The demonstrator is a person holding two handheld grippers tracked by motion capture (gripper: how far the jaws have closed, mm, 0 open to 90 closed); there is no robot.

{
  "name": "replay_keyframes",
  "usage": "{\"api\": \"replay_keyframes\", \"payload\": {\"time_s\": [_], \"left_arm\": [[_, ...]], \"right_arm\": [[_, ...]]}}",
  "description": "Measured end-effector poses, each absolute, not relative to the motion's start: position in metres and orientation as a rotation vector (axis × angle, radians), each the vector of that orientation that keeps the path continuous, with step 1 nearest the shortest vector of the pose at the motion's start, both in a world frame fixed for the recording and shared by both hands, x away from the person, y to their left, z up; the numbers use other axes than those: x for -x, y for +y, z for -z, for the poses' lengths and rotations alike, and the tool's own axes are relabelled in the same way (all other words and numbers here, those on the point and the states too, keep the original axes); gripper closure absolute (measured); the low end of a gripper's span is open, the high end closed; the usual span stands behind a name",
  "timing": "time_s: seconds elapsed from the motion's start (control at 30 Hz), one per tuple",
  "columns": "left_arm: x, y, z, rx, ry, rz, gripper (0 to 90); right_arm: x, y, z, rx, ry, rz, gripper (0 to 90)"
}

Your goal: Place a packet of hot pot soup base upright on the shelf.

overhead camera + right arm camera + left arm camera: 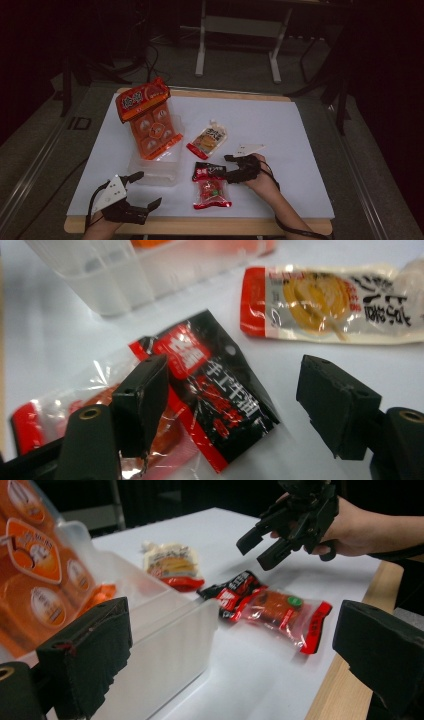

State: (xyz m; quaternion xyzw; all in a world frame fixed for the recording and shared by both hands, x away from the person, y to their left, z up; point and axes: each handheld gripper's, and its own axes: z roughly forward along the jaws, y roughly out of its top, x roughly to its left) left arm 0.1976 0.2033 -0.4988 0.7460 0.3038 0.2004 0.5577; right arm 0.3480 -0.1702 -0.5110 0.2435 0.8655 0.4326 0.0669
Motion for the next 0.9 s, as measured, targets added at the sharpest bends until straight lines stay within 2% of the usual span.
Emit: {"api": "replay_keyframes", "payload": {"time_s": [0.47,0.9], "left_arm": [[-0.198,0.201,0.504,-1.769,0.708,-0.456,3.0],[-0.199,0.200,0.504,-1.773,0.705,-0.459,3.0]], "right_arm": [[-0.355,-0.164,0.534,-0.780,2.649,-1.165,29.4],[-0.353,-0.158,0.539,-0.684,2.658,-1.122,29.9]]}}
